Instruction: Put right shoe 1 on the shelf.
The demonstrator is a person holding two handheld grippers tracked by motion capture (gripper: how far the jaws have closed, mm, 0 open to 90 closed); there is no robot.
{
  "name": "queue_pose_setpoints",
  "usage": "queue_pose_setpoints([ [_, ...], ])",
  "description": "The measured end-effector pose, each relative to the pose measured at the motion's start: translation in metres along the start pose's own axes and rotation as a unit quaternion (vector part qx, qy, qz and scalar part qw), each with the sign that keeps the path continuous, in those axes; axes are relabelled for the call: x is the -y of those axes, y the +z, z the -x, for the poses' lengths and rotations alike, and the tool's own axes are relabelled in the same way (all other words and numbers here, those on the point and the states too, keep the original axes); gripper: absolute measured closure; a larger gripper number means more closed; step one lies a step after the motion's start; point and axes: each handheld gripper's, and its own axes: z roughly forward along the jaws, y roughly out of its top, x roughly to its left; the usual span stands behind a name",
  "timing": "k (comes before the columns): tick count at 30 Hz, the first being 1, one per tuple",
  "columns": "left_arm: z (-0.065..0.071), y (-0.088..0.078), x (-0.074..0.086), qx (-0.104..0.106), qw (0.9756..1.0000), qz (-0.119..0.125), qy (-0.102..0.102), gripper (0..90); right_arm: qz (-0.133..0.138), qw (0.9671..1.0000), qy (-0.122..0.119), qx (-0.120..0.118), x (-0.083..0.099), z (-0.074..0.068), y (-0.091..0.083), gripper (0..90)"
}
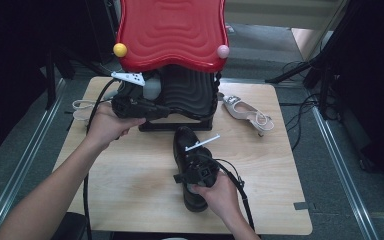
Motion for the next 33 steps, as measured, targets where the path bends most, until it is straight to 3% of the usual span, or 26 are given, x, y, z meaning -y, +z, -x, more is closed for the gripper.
queue_pose_setpoints([
  [4,-0.004,-0.007,-0.015,-0.006,1.0000,0.006,0.001,88.5,-0.001,0.9998,0.005,0.017,-0.001,-0.003,0.003,64.7],
  [9,-0.005,-0.015,-0.034,-0.012,0.9999,0.011,0.002,87.9,-0.003,0.9990,-0.005,0.045,-0.001,-0.008,0.009,66.1],
  [10,-0.005,-0.018,-0.037,-0.013,0.9998,0.012,0.005,87.9,-0.013,0.9983,-0.004,0.056,-0.001,-0.008,0.010,65.2],
  [15,-0.006,-0.027,-0.054,-0.015,0.9996,0.023,0.007,87.9,-0.021,0.9979,-0.003,0.060,0.000,-0.008,0.012,64.5],
  [20,-0.010,-0.035,-0.069,-0.021,0.9991,0.037,0.009,87.8,-0.037,0.9951,-0.016,0.090,-0.001,-0.013,0.023,64.0],
  [25,-0.012,-0.039,-0.085,-0.039,0.9986,0.034,0.014,87.8,-0.053,0.9926,-0.025,0.106,-0.003,-0.014,0.026,69.2],
  [28,-0.014,-0.039,-0.095,-0.044,0.9982,0.036,0.020,87.8,-0.055,0.9925,-0.029,0.105,-0.003,-0.011,0.026,75.7],
  [33,-0.018,-0.038,-0.107,-0.054,0.9975,0.040,0.023,87.9,-0.038,0.9962,-0.013,0.077,0.000,-0.001,0.018,81.6],
])
